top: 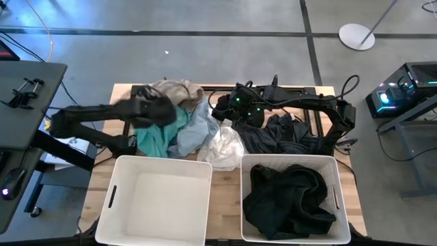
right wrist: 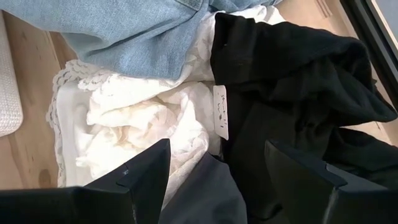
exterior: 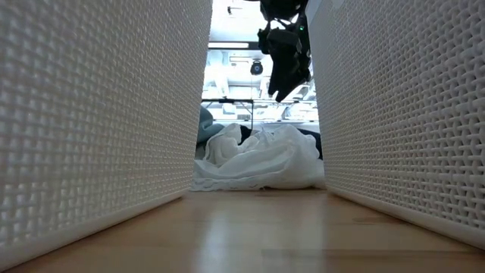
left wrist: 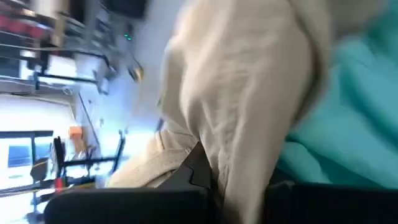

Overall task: Sort clothes
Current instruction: Put the brown pants into the left white laundry bin, then put the black shirt into the right white laundry bin

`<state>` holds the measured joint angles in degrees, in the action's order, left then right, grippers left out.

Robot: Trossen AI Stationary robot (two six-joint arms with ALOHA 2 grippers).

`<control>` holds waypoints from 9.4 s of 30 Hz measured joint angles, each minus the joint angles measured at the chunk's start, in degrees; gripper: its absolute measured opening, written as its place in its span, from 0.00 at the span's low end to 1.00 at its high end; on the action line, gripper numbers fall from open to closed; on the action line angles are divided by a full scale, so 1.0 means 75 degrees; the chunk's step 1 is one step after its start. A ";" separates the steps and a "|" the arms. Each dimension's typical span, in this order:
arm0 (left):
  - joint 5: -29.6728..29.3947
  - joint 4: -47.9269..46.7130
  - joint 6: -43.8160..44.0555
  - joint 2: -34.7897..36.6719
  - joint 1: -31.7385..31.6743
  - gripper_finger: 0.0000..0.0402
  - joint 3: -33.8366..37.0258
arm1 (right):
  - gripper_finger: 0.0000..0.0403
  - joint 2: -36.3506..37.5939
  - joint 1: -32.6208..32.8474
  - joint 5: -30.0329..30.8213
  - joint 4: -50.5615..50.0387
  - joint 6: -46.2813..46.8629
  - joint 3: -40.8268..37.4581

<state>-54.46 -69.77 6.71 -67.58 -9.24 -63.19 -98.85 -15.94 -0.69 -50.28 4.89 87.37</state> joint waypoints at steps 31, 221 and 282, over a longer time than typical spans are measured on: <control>0.2753 0.1290 0.0855 0.2369 0.1399 0.06 0.0057 | 0.62 0.0003 0.0000 0.0003 0.0396 -0.0122 0.0000; 0.4103 0.6240 0.4950 0.2027 0.8173 0.22 0.1672 | 0.62 0.0003 -0.0003 -0.0190 0.1597 0.0545 0.0000; -0.1124 0.4735 0.2825 0.2312 0.6234 0.22 0.2485 | 0.01 -0.0264 0.0136 0.3377 0.1157 0.0152 0.0930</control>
<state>-62.89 -34.26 27.90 -50.24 37.52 -44.56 -100.83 -14.92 24.64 -41.60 6.02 94.35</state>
